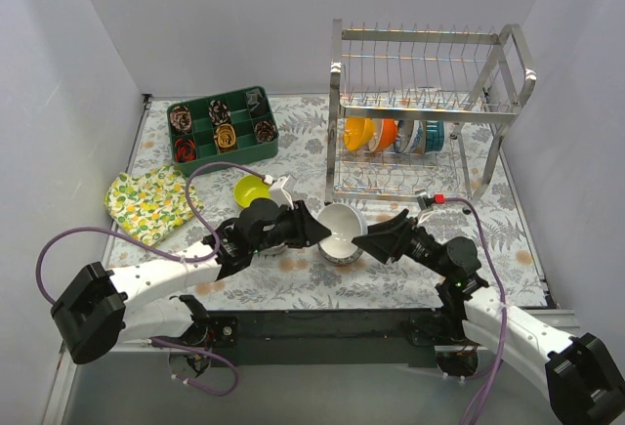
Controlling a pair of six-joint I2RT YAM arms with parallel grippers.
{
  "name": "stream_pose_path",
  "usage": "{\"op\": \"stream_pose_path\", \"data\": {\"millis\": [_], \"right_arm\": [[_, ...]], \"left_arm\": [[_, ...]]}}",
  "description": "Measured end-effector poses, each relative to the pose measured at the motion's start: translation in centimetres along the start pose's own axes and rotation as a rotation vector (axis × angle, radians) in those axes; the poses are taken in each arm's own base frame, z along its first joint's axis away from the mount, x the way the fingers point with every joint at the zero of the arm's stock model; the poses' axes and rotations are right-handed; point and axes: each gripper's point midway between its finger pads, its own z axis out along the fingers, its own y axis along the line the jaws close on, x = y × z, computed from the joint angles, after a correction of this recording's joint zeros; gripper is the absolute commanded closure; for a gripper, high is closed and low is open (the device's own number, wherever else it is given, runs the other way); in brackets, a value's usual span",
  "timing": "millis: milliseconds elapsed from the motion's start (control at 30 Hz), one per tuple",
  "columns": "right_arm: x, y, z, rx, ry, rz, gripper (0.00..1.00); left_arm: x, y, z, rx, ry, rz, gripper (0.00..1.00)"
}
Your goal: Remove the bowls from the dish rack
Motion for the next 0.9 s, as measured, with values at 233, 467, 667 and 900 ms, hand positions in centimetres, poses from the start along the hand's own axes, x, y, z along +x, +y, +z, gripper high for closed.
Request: {"op": "stream_pose_path", "data": {"millis": [233,467,667,900], "right_arm": [[0.2,-0.2,0.0,0.008,0.007,-0.008,0.48],[0.3,0.4,-0.2,-0.011,0.01,-0.027,0.13],[-0.3,-1.3,-0.6,0.07,-0.014,-0.142,0.09],[-1.3,-3.8,-1.1,0.234,-0.011,-0.268,0.09]], "left_arm": [[0.4,-0.7,-0.1,0.016,0.006,0.012,1.0],[-0.2,-1.1,-1.1,-0.058,0.023,0.052,1.0],[-3.0,2.7,-4.1,-0.335,-0.033,0.107,1.0],[-4.6,6.2,-8.2,-0.613,-0.033,0.17,1.0]]}}
